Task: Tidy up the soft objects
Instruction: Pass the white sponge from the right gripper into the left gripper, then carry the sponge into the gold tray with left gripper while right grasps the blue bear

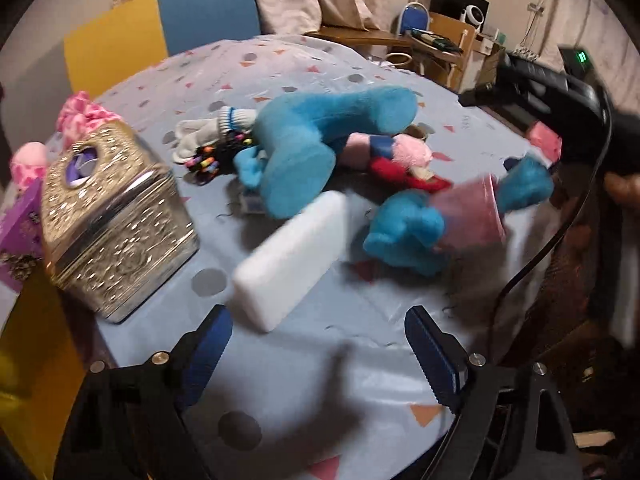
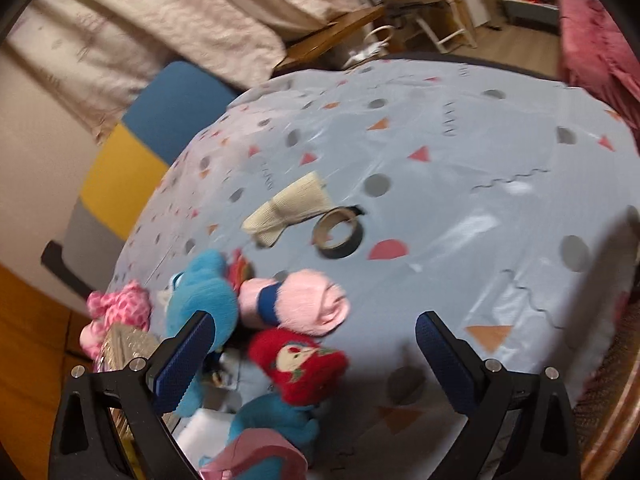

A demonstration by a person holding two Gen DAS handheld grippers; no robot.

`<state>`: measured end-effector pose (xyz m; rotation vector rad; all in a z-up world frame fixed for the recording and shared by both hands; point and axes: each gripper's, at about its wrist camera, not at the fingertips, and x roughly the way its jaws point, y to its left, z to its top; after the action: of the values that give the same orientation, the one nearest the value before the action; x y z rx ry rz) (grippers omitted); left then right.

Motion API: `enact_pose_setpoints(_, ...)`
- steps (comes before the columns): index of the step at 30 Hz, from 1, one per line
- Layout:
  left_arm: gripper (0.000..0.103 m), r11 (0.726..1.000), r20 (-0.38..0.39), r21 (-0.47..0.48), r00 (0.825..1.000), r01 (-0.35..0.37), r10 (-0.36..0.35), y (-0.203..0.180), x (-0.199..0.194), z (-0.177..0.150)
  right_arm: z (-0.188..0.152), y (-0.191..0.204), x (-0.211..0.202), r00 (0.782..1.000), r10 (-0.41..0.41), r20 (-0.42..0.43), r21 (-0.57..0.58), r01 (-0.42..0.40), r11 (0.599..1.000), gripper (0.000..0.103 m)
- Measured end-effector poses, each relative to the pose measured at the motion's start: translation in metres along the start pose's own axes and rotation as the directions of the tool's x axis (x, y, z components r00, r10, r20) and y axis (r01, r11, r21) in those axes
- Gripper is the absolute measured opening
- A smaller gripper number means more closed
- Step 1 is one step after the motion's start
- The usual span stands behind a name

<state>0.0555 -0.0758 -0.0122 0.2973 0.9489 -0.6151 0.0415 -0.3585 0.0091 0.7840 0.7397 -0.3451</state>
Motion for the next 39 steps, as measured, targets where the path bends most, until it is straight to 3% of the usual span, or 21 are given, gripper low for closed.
enact_pose_setpoints(3, 0.088, 0.998, 0.011, -0.018, 0.998, 0.061, -0.061, 0.007, -0.007, 0.015, 0.003, -0.006, -0.01, 0.998, -0.013, 0.057, 0.01, 0.012, 1.0, 0.103)
enact_pose_setpoints(8, 0.089, 1.0, 0.079, -0.017, 0.997, 0.022, -0.021, 0.015, -0.01, 0.024, 0.005, -0.009, -0.01, 0.999, 0.029, 0.043, 0.023, -0.03, 0.999, 0.103)
enact_pose_setpoints(11, 0.089, 0.996, 0.058, 0.079, 0.998, -0.032, 0.027, 0.003, 0.003, 0.031, 0.004, -0.005, -0.008, 0.999, 0.045, 0.026, 0.009, -0.045, 0.999, 0.102)
enact_pose_setpoints(15, 0.087, 0.968, 0.007, 0.233, 0.996, -0.092, 0.093, -0.01, 0.033, 0.042, 0.003, -0.001, -0.004, 0.998, 0.064, 0.002, -0.007, -0.064, 0.998, 0.102)
enact_pose_setpoints(16, 0.074, 0.965, -0.007, 0.246, 0.996, -0.09, 0.094, -0.01, 0.041, 0.043, 0.002, 0.0, -0.003, 0.998, 0.064, 0.0, -0.011, -0.064, 0.998, 0.102)
enact_pose_setpoints(17, 0.046, 0.963, -0.029, 0.258, 0.995, -0.08, 0.09, -0.009, 0.051, 0.046, 0.002, 0.001, -0.003, 0.998, 0.064, -0.004, -0.013, -0.064, 0.998, 0.103)
enact_pose_setpoints(19, 0.018, 0.964, -0.073, 0.261, 0.995, -0.048, 0.07, -0.007, 0.064, 0.048, 0.001, 0.001, -0.002, 0.998, 0.067, -0.007, -0.017, -0.068, 0.998, 0.103)
enact_pose_setpoints(21, 0.019, 0.972, -0.139, 0.233, 0.99, 0.014, 0.019, -0.004, 0.075, 0.047, 0.001, 0.001, -0.002, 0.998, 0.064, -0.006, -0.022, -0.065, 0.998, 0.103)
enact_pose_setpoints(23, 0.019, 0.979, -0.143, 0.196, 0.99, 0.048, -0.02, -0.001, 0.076, 0.044, 0.001, 0.002, -0.002, 0.998, 0.067, -0.008, -0.028, -0.067, 0.997, 0.103)
enact_pose_setpoints(25, 0.019, 0.984, -0.121, 0.172, 0.993, 0.035, -0.014, 0.002, 0.072, 0.036, 0.0, 0.005, -0.001, 0.998, 0.067, -0.013, -0.038, -0.068, 0.997, 0.102)
enact_pose_setpoints(31, 0.019, 0.994, -0.05, -0.059, 0.994, 0.091, -0.094, 0.022, 0.036, 0.012, -0.004, 0.019, 0.003, 0.997, 0.061, -0.047, -0.118, -0.067, 0.991, 0.099)
enact_pose_setpoints(33, 0.019, 0.99, -0.025, -0.099, 0.994, 0.1, -0.103, 0.026, 0.023, 0.004, -0.01, 0.029, 0.009, 0.992, 0.061, -0.109, -0.18, -0.08, 0.98, 0.094)
enact_pose_setpoints(36, 0.019, 0.985, 0.017, -0.134, 0.994, 0.11, -0.108, 0.031, 0.002, -0.006, -0.018, 0.048, 0.023, 0.953, 0.058, -0.297, -0.281, -0.146, 0.949, 0.087)
enact_pose_setpoints(39, 0.019, 0.975, 0.061, -0.186, 0.992, 0.124, -0.115, 0.042, -0.019, -0.015, -0.027, 0.067, 0.024, 0.923, -0.009, -0.384, -0.421, -0.166, 0.892, 0.087)
